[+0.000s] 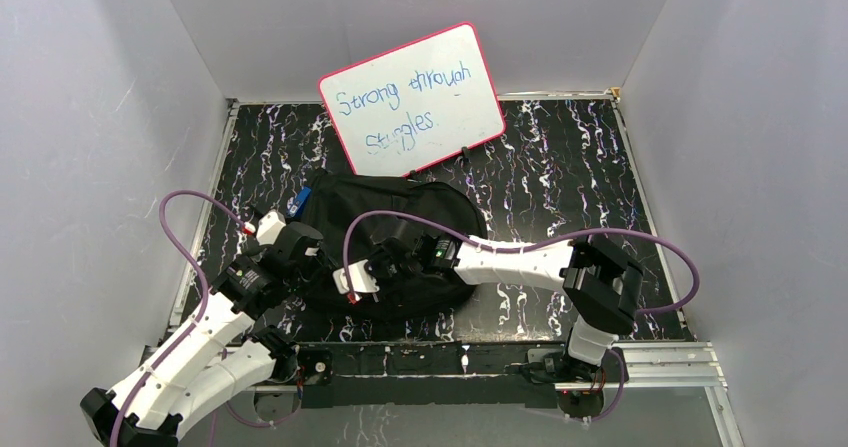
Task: Pack the student bag
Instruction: Zip the student bag at the center of the board.
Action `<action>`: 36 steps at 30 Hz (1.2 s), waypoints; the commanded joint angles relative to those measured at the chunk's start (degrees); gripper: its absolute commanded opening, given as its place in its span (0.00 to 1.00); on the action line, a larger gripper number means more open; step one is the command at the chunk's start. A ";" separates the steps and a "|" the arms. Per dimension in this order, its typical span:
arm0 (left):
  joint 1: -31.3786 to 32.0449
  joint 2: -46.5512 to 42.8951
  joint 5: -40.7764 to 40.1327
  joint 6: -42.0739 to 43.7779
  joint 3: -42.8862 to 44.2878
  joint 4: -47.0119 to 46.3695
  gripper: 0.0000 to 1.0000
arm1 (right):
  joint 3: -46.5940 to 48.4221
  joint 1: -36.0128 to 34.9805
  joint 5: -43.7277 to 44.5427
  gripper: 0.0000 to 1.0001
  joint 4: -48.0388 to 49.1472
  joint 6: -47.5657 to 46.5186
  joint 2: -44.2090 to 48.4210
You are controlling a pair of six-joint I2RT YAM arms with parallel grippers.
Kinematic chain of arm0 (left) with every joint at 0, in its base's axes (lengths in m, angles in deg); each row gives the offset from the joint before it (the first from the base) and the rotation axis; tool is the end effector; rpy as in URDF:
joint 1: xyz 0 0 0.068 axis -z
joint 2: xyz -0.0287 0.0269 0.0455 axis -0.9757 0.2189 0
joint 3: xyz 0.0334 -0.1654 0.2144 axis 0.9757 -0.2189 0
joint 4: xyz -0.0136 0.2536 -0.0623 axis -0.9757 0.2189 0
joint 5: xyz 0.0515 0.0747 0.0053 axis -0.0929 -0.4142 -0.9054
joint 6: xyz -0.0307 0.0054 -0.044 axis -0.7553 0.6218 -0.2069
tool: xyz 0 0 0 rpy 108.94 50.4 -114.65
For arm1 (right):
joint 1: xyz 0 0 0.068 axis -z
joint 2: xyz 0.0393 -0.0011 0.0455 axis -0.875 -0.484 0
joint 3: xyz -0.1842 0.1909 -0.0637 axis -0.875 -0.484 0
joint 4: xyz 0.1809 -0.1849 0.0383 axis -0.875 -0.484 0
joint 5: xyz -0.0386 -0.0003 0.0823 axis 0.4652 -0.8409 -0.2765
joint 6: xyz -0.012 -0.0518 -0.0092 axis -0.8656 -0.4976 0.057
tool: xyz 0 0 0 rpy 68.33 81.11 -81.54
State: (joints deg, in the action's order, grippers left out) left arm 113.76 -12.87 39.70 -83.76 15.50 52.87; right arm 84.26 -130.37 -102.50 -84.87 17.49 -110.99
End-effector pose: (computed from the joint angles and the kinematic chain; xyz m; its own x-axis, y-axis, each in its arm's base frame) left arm 0.1173 -0.0705 0.2679 -0.5689 -0.6550 -0.4974 -0.4313 0.7525 -0.4977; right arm 0.1244 0.3570 0.2314 0.5835 -0.4830 -0.6529 -0.8120 -0.3346 -0.4782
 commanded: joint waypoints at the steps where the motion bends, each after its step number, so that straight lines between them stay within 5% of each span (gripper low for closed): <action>1: -0.02 0.09 -1.66 -0.60 0.34 1.17 0.50 | 2.60 -0.16 1.71 0.06 2.92 0.38 -0.03; 12: -0.02 -0.18 0.12 -1.95 0.30 2.43 0.59 | -2.22 -0.05 5.78 0.00 11.95 10.63 3.25; 24: -0.03 1.72 2.57 -3.71 -2.68 0.25 0.57 | -6.36 1.71 5.60 0.00 23.03 23.44 5.18; 36: -0.01 1.98 1.94 -3.29 -4.86 -0.63 0.15 | -7.78 3.13 4.54 0.00 24.59 26.39 7.44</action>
State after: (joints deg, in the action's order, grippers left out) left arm 113.76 -10.66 43.11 -87.17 11.58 51.56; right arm 76.39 -128.21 -97.36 -65.70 42.08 -106.88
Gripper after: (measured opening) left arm 0.242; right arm 0.017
